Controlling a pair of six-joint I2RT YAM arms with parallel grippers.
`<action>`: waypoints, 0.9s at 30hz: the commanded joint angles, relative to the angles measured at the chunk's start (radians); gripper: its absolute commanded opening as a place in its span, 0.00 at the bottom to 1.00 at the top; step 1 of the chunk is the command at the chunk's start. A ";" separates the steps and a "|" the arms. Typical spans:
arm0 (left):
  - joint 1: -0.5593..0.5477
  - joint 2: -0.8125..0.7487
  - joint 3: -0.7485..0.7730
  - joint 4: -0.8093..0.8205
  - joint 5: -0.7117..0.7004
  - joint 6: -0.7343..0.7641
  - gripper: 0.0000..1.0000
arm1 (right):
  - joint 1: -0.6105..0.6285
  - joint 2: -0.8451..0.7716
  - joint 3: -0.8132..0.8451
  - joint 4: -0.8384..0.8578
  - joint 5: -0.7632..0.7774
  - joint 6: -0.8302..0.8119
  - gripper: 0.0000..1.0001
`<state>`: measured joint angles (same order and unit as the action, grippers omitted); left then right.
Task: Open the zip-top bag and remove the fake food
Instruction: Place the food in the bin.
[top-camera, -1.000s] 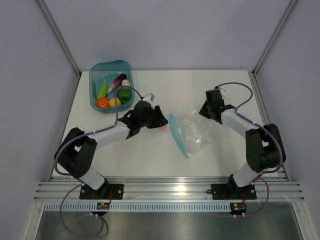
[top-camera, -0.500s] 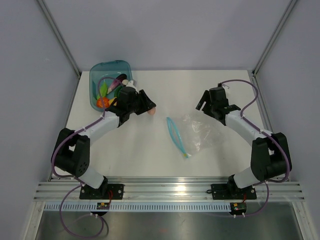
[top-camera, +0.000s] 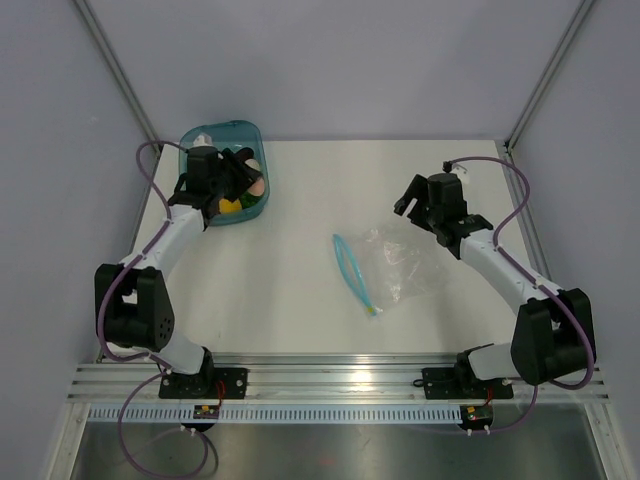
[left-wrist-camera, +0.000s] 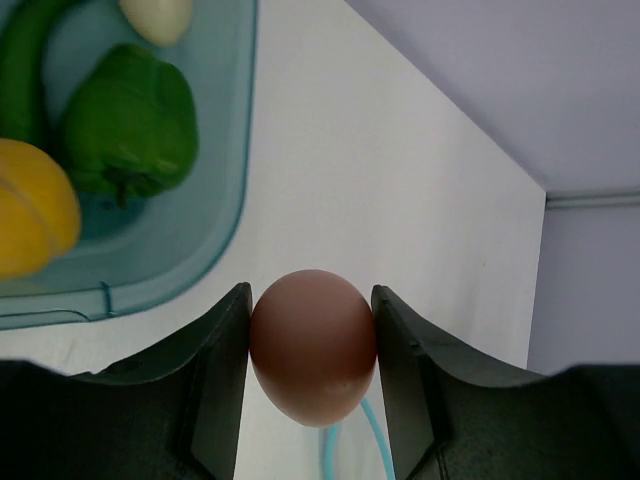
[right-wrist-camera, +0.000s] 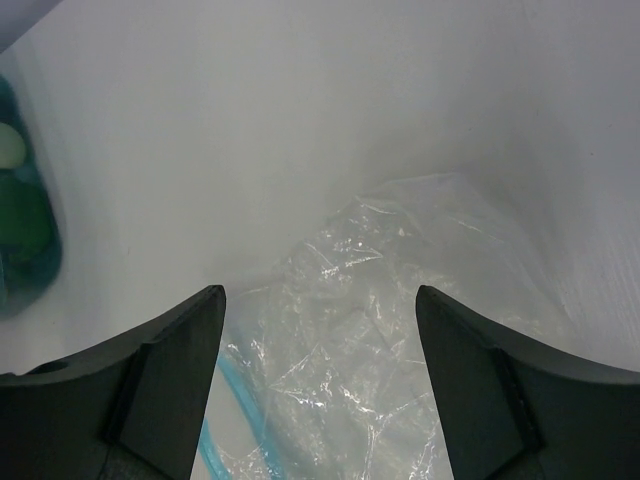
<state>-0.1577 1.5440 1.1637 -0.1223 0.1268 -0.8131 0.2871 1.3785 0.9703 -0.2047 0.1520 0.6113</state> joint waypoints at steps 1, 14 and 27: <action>0.058 -0.030 0.057 0.001 -0.053 0.003 0.47 | -0.005 -0.038 -0.016 0.054 -0.043 0.008 0.84; 0.199 0.093 0.080 0.076 -0.153 0.028 0.48 | -0.003 -0.058 -0.036 0.099 -0.088 0.018 0.85; 0.257 0.248 0.177 0.075 -0.181 0.038 0.62 | -0.003 -0.006 -0.019 0.114 -0.140 0.044 0.86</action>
<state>0.0917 1.7679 1.2694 -0.0959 -0.0238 -0.7868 0.2871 1.3598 0.9344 -0.1226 0.0425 0.6437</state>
